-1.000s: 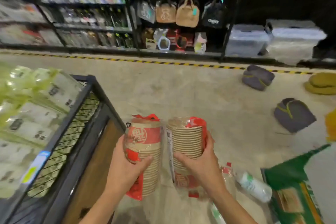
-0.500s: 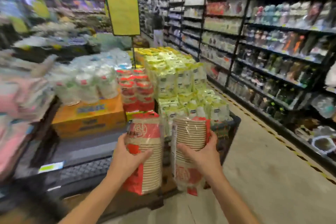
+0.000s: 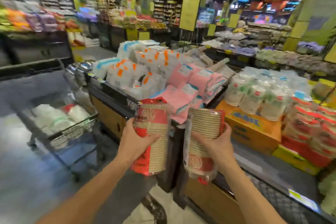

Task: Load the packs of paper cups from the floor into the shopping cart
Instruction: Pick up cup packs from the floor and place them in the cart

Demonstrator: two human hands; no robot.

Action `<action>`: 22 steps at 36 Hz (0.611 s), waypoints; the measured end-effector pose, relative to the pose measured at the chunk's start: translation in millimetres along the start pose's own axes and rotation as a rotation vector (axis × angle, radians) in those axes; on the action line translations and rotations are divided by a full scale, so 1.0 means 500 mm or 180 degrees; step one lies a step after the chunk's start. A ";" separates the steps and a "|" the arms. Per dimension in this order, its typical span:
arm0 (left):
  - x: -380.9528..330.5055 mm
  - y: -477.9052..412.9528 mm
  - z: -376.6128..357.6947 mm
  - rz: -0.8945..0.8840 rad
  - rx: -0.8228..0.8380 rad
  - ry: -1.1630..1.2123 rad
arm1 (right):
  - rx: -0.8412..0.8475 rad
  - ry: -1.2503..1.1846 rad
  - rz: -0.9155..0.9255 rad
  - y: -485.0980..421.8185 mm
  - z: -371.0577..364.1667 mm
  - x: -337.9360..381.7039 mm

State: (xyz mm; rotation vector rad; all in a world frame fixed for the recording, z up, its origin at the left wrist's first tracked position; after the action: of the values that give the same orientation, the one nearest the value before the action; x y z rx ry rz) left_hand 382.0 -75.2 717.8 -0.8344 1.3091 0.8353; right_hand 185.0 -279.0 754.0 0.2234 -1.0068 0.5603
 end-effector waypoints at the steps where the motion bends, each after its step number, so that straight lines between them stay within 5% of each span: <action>1: 0.010 -0.017 0.052 0.0009 -0.0148 0.0004 | 0.0086 0.0024 0.0062 -0.013 -0.050 0.030; 13: 0.004 -0.185 0.554 -0.0166 -0.1297 -0.0078 | 0.0846 0.0120 0.0788 -0.101 -0.567 0.392; 22: -0.002 -0.377 0.718 -0.0194 -0.1696 -0.0055 | 0.1279 0.0054 0.1024 -0.222 -0.811 0.565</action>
State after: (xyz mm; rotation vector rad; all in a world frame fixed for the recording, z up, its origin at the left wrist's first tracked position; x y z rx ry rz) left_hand 714.4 154.3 755.1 -1.2725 1.0487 1.1617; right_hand 658.9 -102.8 788.1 0.4150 -0.9119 1.0579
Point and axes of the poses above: each hand's wrist, its own y-axis away from the middle knuckle, its own z-axis out of the back of the hand, x = y × z, the point moved 1 cm from there along -y, towards the middle knuckle, and after that the axes turned 13 degrees about y, right-handed, at the moved point
